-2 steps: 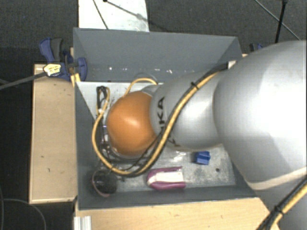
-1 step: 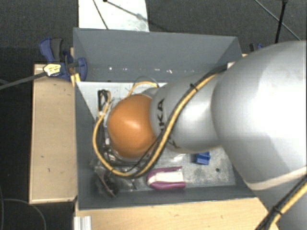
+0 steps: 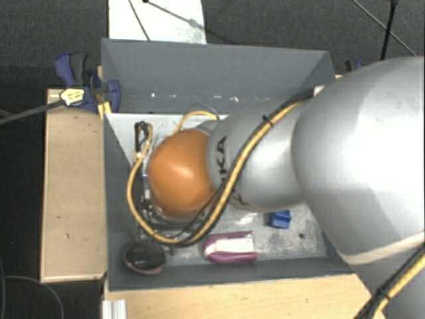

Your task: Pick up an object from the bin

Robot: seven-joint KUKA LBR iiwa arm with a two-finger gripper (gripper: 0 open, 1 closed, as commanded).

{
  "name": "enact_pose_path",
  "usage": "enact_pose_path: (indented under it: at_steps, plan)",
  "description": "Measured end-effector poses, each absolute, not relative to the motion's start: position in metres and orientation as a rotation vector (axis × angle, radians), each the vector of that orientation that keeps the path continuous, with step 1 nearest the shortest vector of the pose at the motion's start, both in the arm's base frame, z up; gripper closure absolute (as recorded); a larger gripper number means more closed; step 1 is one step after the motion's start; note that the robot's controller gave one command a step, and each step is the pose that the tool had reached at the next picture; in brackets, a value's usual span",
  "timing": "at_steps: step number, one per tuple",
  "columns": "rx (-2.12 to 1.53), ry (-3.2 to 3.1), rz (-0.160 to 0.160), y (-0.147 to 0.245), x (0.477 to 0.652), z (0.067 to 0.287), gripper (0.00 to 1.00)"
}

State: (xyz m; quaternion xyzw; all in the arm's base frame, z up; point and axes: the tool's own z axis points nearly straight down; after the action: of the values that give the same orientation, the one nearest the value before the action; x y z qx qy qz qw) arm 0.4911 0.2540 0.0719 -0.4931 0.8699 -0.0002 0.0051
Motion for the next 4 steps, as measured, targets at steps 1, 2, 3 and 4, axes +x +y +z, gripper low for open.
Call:
enact_pose_path:
  at_steps: [1,2,3,4]
  plan:
    - [-1.559,2.733,-0.005,0.251,0.488,0.07,0.0]
    - [-1.551,2.73,-0.005,0.252,0.49,0.071,1.0]
    - [-1.533,2.731,-0.001,0.245,0.494,0.168,1.0]
    - [-1.535,2.739,0.002,0.245,0.492,0.163,0.0]
